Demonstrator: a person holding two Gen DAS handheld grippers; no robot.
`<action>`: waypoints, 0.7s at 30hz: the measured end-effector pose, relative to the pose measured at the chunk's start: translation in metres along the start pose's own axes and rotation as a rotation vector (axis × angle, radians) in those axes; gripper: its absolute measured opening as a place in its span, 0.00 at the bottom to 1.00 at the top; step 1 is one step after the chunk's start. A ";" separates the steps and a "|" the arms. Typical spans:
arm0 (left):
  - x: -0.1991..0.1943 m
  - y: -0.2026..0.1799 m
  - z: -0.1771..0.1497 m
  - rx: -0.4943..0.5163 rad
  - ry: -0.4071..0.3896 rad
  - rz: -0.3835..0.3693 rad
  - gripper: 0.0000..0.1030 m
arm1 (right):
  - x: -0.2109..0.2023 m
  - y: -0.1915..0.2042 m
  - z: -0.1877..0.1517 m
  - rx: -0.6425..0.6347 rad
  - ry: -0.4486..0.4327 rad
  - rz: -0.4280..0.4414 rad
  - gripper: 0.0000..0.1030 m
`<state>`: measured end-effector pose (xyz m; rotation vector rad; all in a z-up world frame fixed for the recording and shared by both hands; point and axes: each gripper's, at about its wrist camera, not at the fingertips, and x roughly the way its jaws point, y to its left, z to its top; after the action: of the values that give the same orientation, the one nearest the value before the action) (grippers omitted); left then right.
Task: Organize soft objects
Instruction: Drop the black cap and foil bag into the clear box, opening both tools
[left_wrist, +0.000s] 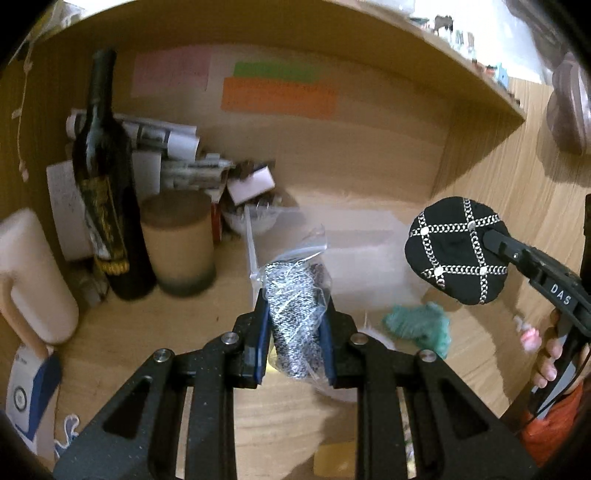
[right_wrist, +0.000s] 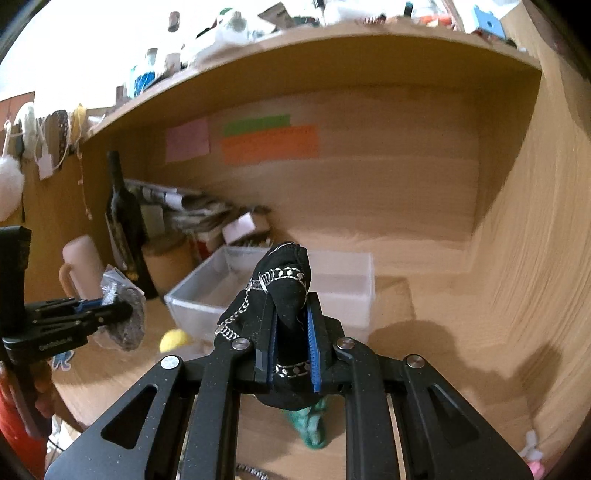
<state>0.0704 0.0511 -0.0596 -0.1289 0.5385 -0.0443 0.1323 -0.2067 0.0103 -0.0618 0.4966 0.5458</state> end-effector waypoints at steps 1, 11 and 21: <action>0.000 0.000 0.004 0.000 -0.007 -0.006 0.23 | 0.000 -0.001 0.003 0.000 -0.009 -0.004 0.12; 0.018 -0.002 0.050 0.008 -0.053 -0.018 0.23 | 0.013 -0.010 0.026 -0.002 -0.040 -0.031 0.12; 0.076 0.011 0.067 -0.020 0.043 0.002 0.23 | 0.052 -0.009 0.039 -0.031 0.007 -0.060 0.12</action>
<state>0.1700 0.0633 -0.0422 -0.1470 0.5825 -0.0396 0.1921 -0.1823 0.0198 -0.1076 0.4921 0.4946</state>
